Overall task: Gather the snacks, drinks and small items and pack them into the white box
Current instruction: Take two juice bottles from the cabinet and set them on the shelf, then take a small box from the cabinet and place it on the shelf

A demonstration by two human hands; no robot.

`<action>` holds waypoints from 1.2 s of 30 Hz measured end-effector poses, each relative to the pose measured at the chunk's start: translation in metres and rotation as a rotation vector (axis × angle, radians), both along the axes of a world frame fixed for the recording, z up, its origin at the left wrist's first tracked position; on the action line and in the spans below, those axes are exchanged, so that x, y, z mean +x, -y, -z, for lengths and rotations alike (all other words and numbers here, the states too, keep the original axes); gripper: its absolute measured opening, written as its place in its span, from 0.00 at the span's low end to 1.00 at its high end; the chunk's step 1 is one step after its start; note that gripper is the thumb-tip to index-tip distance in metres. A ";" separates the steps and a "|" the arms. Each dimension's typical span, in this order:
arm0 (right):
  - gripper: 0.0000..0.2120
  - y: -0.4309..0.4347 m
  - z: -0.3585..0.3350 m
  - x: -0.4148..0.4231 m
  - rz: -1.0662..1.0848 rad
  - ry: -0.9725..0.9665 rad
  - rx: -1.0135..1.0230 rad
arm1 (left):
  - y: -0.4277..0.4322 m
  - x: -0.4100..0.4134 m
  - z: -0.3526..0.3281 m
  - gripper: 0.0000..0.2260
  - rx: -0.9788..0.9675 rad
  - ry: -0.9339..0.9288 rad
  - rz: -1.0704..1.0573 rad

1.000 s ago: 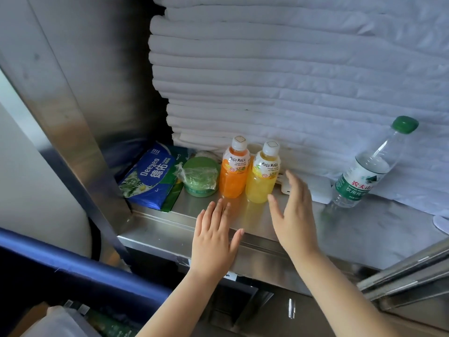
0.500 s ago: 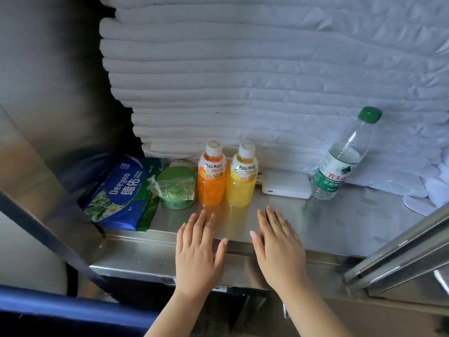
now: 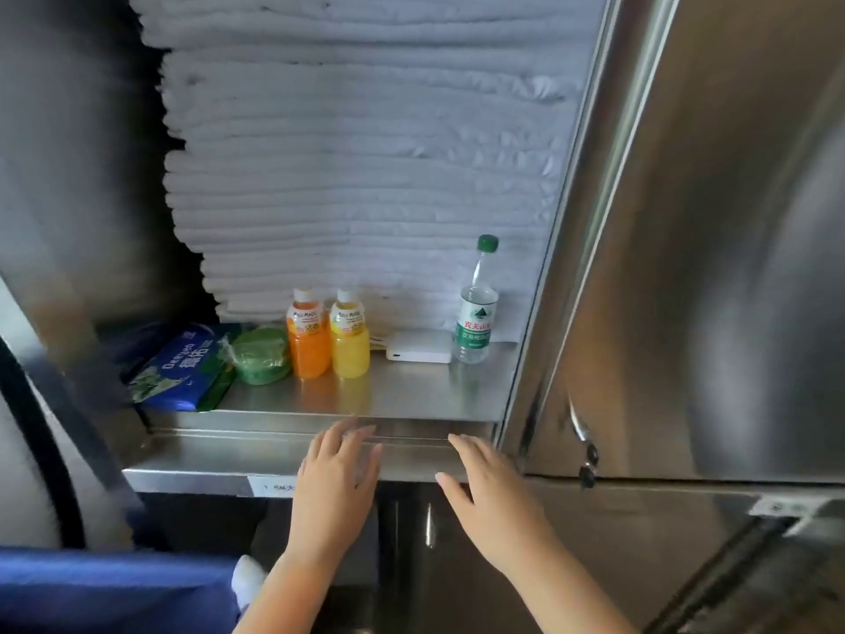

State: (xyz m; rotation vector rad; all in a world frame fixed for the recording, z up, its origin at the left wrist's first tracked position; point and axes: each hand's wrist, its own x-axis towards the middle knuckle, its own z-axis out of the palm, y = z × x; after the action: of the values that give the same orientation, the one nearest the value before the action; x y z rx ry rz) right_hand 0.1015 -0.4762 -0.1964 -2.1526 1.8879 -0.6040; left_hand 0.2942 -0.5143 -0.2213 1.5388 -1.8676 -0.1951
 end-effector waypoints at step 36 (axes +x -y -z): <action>0.36 -0.655 -0.105 -0.610 1.715 -0.313 -0.278 | -0.474 -0.815 -0.128 0.25 -0.355 0.081 1.719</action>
State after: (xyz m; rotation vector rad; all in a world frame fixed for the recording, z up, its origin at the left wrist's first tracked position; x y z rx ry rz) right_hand -0.5090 0.1791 -0.0910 -0.0918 3.6013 -0.7184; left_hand -0.5207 -0.0398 -0.0933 -0.5922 -2.5583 -0.4889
